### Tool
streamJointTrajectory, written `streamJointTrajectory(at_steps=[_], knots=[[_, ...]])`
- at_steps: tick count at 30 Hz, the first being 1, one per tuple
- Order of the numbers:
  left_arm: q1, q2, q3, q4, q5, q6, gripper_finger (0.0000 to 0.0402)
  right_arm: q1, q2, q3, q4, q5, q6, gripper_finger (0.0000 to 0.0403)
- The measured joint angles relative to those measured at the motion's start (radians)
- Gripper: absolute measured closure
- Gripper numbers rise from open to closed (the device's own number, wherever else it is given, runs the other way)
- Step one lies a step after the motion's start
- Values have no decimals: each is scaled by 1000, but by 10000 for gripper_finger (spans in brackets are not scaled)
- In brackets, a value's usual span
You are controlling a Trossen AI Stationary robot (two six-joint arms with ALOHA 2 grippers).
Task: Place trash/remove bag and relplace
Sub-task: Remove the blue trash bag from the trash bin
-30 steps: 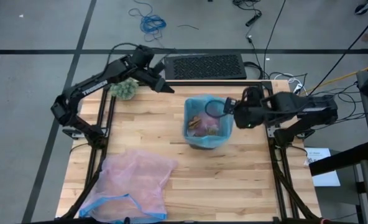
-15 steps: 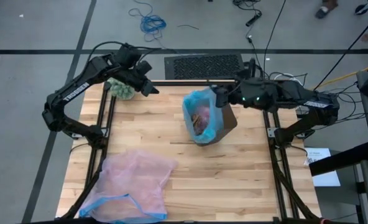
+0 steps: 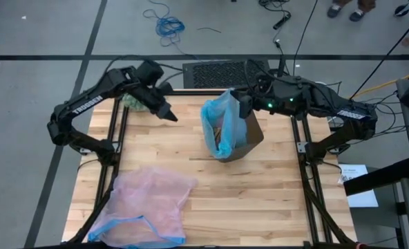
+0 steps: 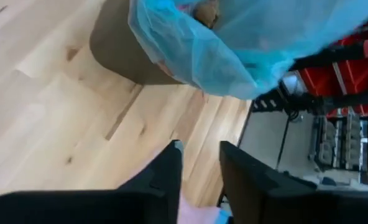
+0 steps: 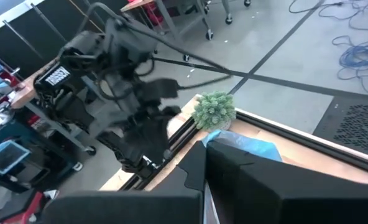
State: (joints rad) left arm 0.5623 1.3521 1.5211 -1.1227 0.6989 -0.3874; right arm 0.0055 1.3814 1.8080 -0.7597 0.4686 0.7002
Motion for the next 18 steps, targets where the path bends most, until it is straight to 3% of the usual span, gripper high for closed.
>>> streamJointTrajectory(at_steps=[6, 11, 18], knots=[[-47, -2, -200, 275, -66, -144, 273, -1, -11, 0, -1, 1, -35, 403], [-79, -25, -381, 670, -52, -362, 272, -20, -30, 1, 0, 5, -43, 403], [-138, -27, -526, 922, -53, -556, 272, -33, -40, 1, 2, 6, -46, 403]])
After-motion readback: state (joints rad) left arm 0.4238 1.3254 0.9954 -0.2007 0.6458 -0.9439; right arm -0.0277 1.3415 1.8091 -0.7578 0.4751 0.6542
